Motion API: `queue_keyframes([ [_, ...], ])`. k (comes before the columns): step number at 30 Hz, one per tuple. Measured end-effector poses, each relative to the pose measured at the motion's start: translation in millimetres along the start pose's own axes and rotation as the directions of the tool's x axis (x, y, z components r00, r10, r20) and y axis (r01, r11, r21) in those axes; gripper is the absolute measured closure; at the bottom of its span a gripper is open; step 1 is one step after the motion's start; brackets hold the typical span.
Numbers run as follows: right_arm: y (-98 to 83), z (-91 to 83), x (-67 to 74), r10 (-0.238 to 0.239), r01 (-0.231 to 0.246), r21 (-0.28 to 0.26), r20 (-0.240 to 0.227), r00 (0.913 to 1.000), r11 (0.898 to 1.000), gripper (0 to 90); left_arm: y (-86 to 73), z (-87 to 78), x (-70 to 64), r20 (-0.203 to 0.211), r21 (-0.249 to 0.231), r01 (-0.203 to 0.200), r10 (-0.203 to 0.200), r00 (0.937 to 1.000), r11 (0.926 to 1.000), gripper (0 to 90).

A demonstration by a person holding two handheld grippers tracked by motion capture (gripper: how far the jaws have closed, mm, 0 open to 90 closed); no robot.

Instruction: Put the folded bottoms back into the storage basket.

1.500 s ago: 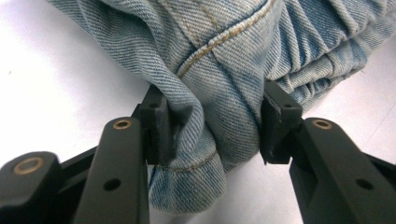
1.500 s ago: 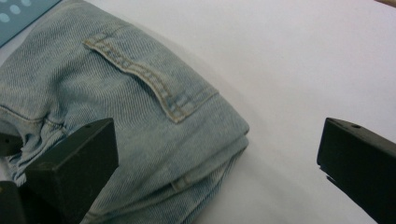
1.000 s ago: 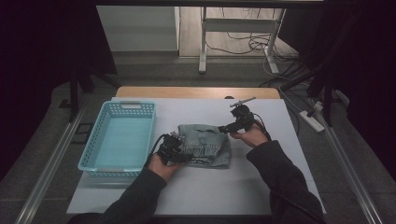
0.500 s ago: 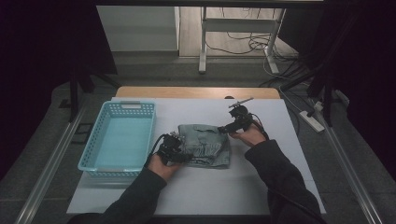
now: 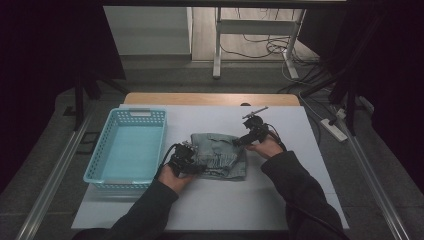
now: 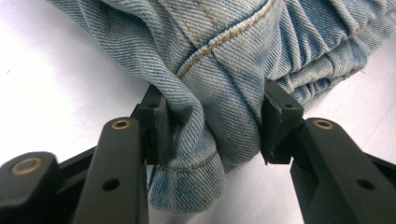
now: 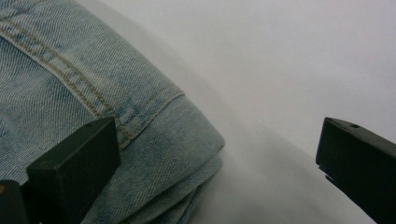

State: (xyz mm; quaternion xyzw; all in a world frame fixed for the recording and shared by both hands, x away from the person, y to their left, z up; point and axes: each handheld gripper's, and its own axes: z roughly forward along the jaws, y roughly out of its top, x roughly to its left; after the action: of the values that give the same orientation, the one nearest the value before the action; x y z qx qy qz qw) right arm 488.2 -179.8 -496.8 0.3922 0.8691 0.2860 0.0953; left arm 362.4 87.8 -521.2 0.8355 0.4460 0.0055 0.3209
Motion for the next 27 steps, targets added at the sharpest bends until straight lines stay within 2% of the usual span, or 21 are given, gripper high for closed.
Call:
queue_keyframes([
  [6, -0.7, 5.3, 6.4, -0.026, 0.026, 0.019, 0.006, 0.9996, 0.999, 0.0, -0.1, 0.0, -0.1, 0.000, 0.000, 0.000, 0.000, 1.0000, 1.0000, 52.6],
  [15, -3.4, 10.0, 6.4, -0.039, 0.039, 0.032, 0.010, 0.9992, 0.999, 0.0, -0.2, 0.1, -0.2, -0.001, -0.002, 0.001, -0.001, 1.0000, 1.0000, 52.4],
  [20, -6.1, 13.9, 3.7, -0.012, 0.012, 0.036, -0.008, 0.9999, 0.999, 0.0, -0.4, 0.1, -0.2, 0.000, -0.003, 0.003, -0.003, 1.0000, 1.0000, 52.1],
  [24, -8.7, 16.7, 1.0, 0.035, -0.033, 0.040, -0.047, 0.9983, 0.999, 1.7, -0.8, 0.4, 0.6, 0.006, -0.006, 0.012, -0.012, 0.9999, 0.9999, 51.8],
  [27, -9.0, 16.3, 1.3, 0.027, -0.025, 0.037, -0.052, 0.9983, 0.999, 4.3, -0.9, 0.5, 0.7, 0.006, -0.006, 0.011, -0.011, 0.9999, 0.9999, 51.5],
])
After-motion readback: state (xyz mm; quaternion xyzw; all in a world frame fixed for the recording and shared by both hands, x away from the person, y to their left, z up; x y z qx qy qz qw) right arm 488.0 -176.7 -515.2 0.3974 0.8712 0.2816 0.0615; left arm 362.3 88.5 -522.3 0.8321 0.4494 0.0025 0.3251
